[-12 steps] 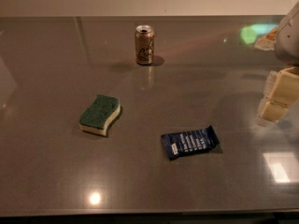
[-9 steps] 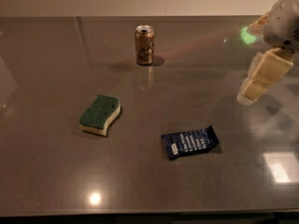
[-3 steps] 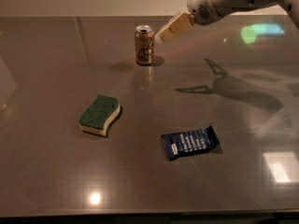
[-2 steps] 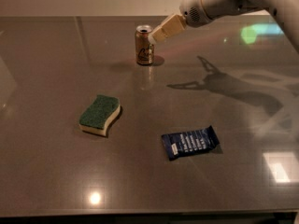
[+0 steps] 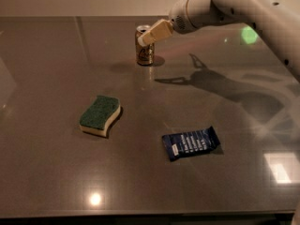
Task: Move orange can near sponge
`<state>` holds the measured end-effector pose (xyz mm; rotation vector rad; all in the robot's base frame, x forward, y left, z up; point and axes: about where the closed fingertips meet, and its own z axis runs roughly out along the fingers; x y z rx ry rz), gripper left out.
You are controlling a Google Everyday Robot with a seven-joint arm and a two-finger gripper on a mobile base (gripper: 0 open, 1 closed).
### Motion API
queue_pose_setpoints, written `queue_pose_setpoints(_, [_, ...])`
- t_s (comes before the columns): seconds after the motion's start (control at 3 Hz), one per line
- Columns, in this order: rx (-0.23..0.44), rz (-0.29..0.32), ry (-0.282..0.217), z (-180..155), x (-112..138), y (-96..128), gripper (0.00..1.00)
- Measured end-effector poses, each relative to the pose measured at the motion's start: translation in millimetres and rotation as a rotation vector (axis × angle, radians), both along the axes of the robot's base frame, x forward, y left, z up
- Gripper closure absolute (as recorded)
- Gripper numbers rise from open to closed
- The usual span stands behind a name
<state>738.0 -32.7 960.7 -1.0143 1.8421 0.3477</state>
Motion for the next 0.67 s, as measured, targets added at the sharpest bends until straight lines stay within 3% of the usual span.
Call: queue_pose_setpoints(0.67, [0.115,-0.033,0.015,-27.8,21.9,22.3,0.00])
